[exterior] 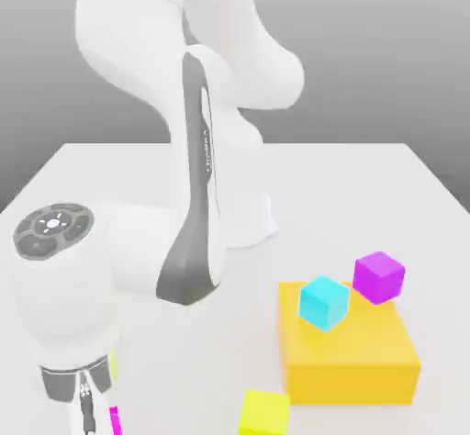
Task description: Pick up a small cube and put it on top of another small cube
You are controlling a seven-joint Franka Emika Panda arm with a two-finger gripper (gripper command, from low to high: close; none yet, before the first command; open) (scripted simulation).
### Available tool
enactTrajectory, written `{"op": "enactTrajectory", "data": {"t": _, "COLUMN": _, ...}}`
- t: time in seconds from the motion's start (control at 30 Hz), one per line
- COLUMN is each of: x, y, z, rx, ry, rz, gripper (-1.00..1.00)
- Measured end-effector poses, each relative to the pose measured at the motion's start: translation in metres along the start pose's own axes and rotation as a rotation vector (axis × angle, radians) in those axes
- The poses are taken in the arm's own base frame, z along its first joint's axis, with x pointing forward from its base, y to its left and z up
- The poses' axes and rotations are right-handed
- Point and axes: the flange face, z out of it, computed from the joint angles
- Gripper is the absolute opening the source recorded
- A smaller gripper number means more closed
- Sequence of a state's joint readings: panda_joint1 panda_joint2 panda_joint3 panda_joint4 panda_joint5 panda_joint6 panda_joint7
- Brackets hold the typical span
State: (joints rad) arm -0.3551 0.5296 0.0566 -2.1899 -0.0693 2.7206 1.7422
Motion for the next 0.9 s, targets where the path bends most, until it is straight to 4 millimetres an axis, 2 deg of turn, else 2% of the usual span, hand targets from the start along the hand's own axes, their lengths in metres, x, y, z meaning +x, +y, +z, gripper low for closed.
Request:
{"op": "enactTrajectory", "data": {"t": 0.07, "x": 0.0, "y": 0.0, "z": 0.005, "rx": 0.0, "ry": 0.0, "rz": 0.0, "gripper": -1.0}}
{"op": "enactTrajectory", "data": {"t": 0.1, "x": 0.0, "y": 0.0, "z": 0.0, "rx": 0.0, "ry": 0.0, "rz": 0.001, "gripper": -1.0}}
{"op": "enactTrajectory", "data": {"t": 0.23, "x": -0.001, "y": 0.001, "z": -0.05, "rx": -0.001, "ry": 0.0, "rz": -0.005, "gripper": -1.0}}
{"op": "enactTrajectory", "data": {"t": 0.37, "x": -0.047, "y": 0.023, "z": -0.077, "rx": -0.006, "ry": 0.017, "rz": -0.221, "gripper": -1.0}}
{"op": "enactTrajectory", "data": {"t": 0.57, "x": -0.118, "y": 0.073, "z": -0.108, "rx": -0.013, "ry": 0.04, "rz": -0.596, "gripper": -1.0}}
{"op": "enactTrajectory", "data": {"t": 0.77, "x": -0.183, "y": 0.139, "z": -0.135, "rx": -0.017, "ry": 0.051, "rz": -0.987, "gripper": -1.0}}
{"op": "enactTrajectory", "data": {"t": 0.9, "x": -0.213, "y": 0.185, "z": -0.151, "rx": -0.018, "ry": 0.052, "rz": -1.238, "gripper": -1.0}}
